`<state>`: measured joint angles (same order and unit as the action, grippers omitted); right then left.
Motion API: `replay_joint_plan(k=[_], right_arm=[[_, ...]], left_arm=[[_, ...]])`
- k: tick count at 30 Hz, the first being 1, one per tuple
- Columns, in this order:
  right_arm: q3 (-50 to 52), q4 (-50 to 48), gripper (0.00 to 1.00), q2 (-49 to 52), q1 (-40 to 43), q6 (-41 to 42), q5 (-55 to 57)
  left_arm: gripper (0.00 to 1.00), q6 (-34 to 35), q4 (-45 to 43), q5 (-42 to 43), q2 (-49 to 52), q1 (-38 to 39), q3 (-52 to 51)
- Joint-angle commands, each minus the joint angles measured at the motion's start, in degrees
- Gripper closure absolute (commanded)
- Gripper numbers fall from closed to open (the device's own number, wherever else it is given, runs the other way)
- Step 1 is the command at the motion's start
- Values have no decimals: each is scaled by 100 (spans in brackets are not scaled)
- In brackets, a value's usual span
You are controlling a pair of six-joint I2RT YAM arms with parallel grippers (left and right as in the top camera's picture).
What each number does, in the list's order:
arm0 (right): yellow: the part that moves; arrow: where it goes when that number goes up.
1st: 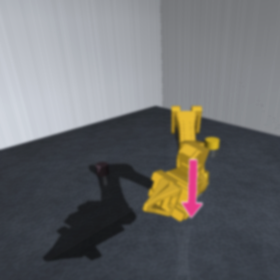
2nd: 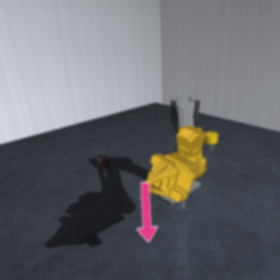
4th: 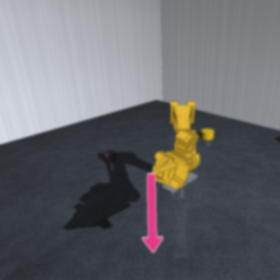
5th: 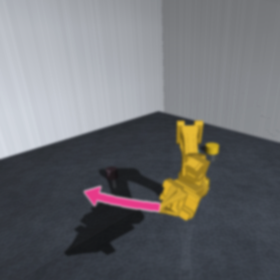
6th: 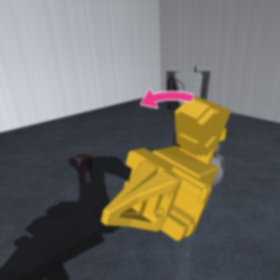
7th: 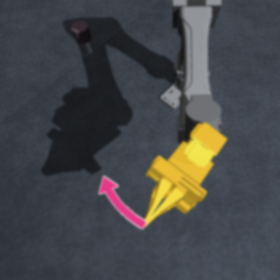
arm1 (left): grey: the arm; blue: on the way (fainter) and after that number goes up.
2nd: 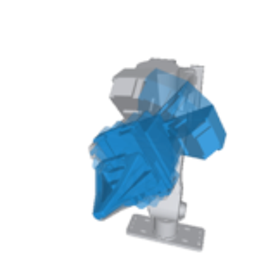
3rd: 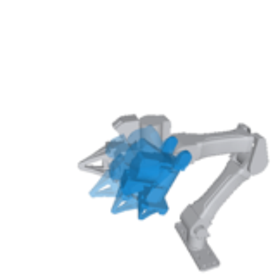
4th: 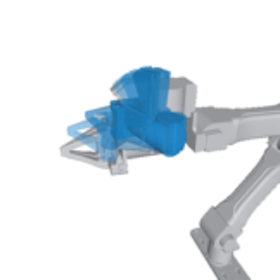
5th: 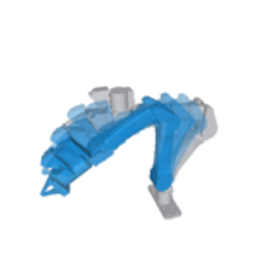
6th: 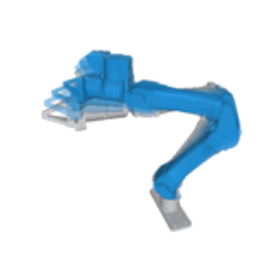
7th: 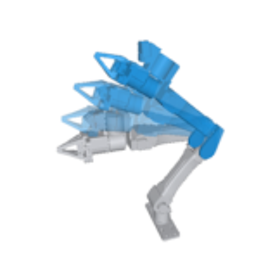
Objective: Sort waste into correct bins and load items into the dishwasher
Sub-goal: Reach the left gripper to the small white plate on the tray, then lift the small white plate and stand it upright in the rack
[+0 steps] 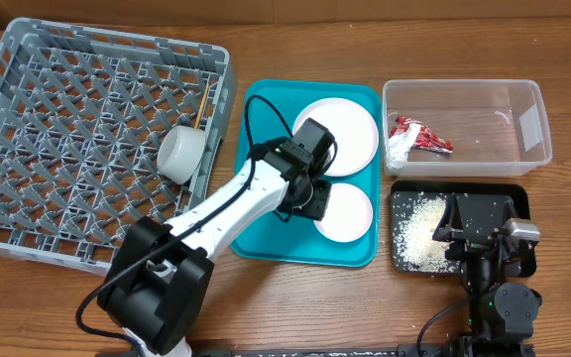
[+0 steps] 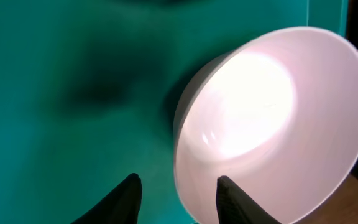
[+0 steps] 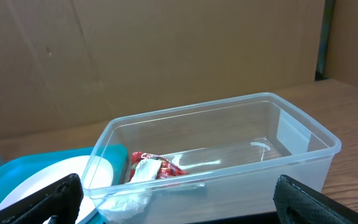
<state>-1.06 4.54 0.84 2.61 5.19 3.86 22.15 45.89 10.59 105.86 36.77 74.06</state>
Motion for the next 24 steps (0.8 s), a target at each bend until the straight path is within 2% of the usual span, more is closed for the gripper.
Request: replay_joint_plan(k=[1, 3, 5, 7, 10, 14, 19, 21, 24], right_arm=[[61, -35, 0, -68, 2, -33, 48], [61, -35, 0, -68, 2, -33, 48], [61, -37, 0, -68, 2, -33, 48], [61, -37, 0, -68, 2, -33, 48], [61, -37, 0, -68, 2, -33, 48], [61, -37, 0, -68, 2, -33, 48], [61, -37, 0, -68, 2, -33, 48], [61, -35, 0, -68, 2, -33, 48], [61, -35, 0, -68, 2, -33, 48]], left_arm=[[67, 181, 17, 92, 372, 39, -50], [77, 275, 31, 90, 413, 17, -46], [94, 321, 37, 83, 409, -13, -13], [96, 315, 236, 55, 404, -83, 199], [96, 313, 973, -468, 345, -164, 743], [96, 319, 2483, -1978, 160, -308, 1993], [96, 793, 4592, -4983, -9, -411, 3762], [96, 785, 5090, -5987, -44, -411, 4166], [96, 625, 5093, -6933, -166, -428, 4227]])
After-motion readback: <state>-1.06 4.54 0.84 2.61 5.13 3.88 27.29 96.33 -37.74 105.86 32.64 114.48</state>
